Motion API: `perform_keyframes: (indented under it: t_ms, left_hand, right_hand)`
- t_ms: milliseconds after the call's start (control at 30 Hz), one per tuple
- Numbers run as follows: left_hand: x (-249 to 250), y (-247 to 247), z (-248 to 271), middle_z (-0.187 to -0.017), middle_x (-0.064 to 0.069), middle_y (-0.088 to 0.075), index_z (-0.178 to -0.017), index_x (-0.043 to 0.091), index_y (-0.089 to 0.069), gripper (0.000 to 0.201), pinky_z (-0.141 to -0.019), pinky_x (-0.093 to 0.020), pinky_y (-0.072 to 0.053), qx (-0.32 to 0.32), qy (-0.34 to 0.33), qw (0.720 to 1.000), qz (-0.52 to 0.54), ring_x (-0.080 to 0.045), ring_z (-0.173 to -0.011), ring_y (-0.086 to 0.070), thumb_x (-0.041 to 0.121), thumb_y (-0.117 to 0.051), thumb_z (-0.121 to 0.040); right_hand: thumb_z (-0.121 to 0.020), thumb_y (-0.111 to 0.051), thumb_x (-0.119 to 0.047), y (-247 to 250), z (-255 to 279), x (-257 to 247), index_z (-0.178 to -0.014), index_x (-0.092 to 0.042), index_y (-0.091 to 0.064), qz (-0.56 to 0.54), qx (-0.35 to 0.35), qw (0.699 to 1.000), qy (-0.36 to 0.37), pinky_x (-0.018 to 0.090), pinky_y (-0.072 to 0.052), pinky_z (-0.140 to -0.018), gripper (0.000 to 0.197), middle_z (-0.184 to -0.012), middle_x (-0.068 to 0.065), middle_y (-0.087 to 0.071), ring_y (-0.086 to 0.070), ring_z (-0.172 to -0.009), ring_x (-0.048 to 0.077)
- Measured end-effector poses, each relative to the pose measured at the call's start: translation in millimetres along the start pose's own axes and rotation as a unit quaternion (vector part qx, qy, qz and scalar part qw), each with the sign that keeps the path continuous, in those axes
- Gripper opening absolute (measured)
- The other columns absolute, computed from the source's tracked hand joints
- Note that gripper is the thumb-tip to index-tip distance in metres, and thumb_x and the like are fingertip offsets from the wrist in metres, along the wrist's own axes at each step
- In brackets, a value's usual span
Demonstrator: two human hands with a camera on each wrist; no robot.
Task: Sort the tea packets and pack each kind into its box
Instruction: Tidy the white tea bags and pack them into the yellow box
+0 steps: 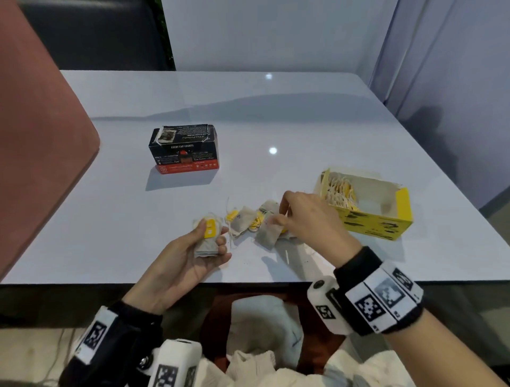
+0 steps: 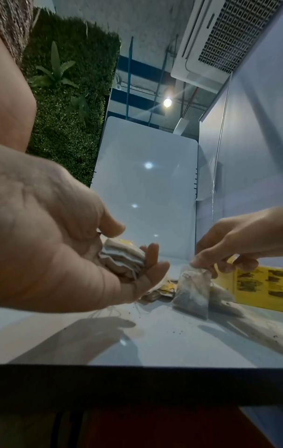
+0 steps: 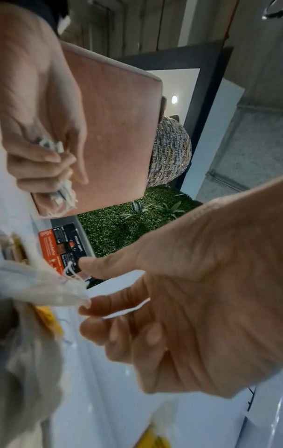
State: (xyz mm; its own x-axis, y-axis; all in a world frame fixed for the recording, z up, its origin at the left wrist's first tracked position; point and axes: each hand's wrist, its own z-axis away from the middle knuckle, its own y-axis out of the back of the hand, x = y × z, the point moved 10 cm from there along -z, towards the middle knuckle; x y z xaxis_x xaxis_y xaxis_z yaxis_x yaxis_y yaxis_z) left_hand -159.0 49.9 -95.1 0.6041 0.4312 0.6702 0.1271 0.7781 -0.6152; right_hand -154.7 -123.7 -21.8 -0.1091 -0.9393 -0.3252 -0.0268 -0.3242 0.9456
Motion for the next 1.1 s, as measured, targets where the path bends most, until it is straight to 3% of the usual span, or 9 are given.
perform_keyframes:
  t_ms: [200, 300, 367, 467, 567, 700, 767, 900, 1100]
  left_hand:
    - [1, -16, -4, -0.079, -0.009, -0.058, -0.106, 0.001, -0.058, 0.038, -0.071, -0.028, -0.057, -0.016, -0.010, 1.000, -0.014, -0.017, -0.074, -0.056, 0.032, -0.048, -0.086]
    - [-3, -21, -8, -0.083, -0.009, -0.061, -0.104, 0.003, -0.061, 0.036, -0.068, -0.027, -0.057, -0.014, -0.007, 0.999, -0.046, -0.016, -0.075, -0.058, 0.032, -0.047, -0.087]
    - [-10, -29, -10, -0.095, -0.009, -0.065, -0.110, 0.006, -0.060, 0.033, -0.069, -0.026, -0.058, -0.019, 0.004, 0.998, -0.059, -0.015, -0.081, -0.061, 0.028, -0.042, -0.093]
    - [-19, -40, -11, -0.085, -0.007, -0.066, -0.102, 0.007, -0.061, 0.031, -0.068, -0.028, -0.058, -0.034, 0.023, 0.999, -0.030, -0.014, -0.074, -0.061, 0.018, -0.033, -0.098]
    - [-18, -48, -9, -0.084, -0.010, -0.062, -0.096, 0.003, -0.059, 0.022, -0.069, -0.028, -0.056, -0.060, 0.049, 0.995, 0.068, -0.016, -0.073, -0.057, 0.011, -0.040, -0.090]
    - [-24, -48, -6, -0.082, -0.012, -0.061, -0.085, 0.002, -0.060, 0.020, -0.054, -0.023, -0.051, -0.063, 0.100, 0.985, 0.127, -0.015, -0.061, -0.057, 0.007, -0.041, -0.083]
    - [-29, -49, -5, -0.083, -0.012, -0.061, -0.086, 0.002, -0.062, 0.014, -0.055, -0.024, -0.050, -0.072, 0.118, 0.983, 0.121, -0.015, -0.066, -0.055, 0.006, -0.049, -0.081]
    - [-31, -56, -3, -0.087, -0.015, -0.061, -0.084, -0.002, -0.066, 0.034, -0.071, -0.030, -0.053, -0.128, 0.143, 0.971, 0.143, -0.021, -0.072, -0.061, -0.010, -0.079, -0.054]
    - [-33, -58, -2, -0.084, -0.015, -0.061, -0.082, -0.003, -0.066, 0.017, -0.081, -0.042, -0.055, -0.127, 0.139, 0.976, 0.107, -0.024, -0.072, -0.063, -0.002, -0.072, -0.066]
  right_hand:
    - [-0.085, -0.062, -0.028, 0, 3, -9, -0.078, -0.010, -0.061, -0.079, -0.016, 0.997, 0.012, 0.029, -0.038, -0.056, 0.020, -0.077, 0.002, -0.061, -0.059, -0.076, 0.019]
    - [-0.084, -0.065, -0.030, 16, 10, -26, -0.068, -0.010, -0.059, -0.177, -0.059, 0.982, 0.034, 0.012, -0.034, -0.045, 0.027, -0.059, -0.004, -0.054, -0.048, -0.050, 0.001]
    - [-0.084, -0.065, -0.032, 14, 10, -42, -0.062, -0.012, -0.055, -0.188, -0.082, 0.978, 0.044, 0.008, -0.033, -0.041, 0.031, -0.053, -0.004, -0.052, -0.046, -0.044, -0.001]
    - [-0.081, -0.065, -0.042, 6, 6, -56, -0.061, -0.010, -0.051, -0.215, -0.075, 0.973, 0.040, 0.014, -0.029, -0.042, 0.041, -0.057, 0.009, -0.054, -0.043, -0.046, 0.003]
    - [-0.080, -0.065, -0.047, 5, 12, -62, -0.071, -0.012, -0.061, -0.250, -0.079, 0.962, 0.069, 0.014, -0.033, -0.050, 0.036, -0.064, -0.003, -0.055, -0.047, -0.056, 0.001]
    - [-0.077, -0.072, -0.030, 3, 29, -74, -0.102, -0.024, -0.062, -0.150, -0.089, 0.967, 0.185, 0.019, -0.036, -0.071, 0.027, -0.091, -0.008, -0.050, -0.046, -0.080, 0.005]
    - [-0.080, -0.068, -0.021, 0, 31, -77, -0.108, -0.024, -0.061, -0.095, -0.072, 0.970, 0.214, 0.021, -0.036, -0.075, 0.029, -0.095, -0.010, -0.042, -0.040, -0.088, 0.005]
    - [-0.081, -0.066, -0.016, 1, 32, -78, -0.107, -0.019, -0.065, -0.084, -0.061, 0.966, 0.238, 0.027, -0.039, -0.081, 0.026, -0.099, -0.006, -0.046, -0.038, -0.092, 0.005]
    - [-0.082, -0.067, -0.024, 17, 27, -78, -0.084, -0.019, -0.068, -0.152, 0.008, 0.960, 0.235, 0.037, -0.047, -0.075, 0.005, -0.096, -0.007, -0.057, -0.047, -0.091, 0.008]
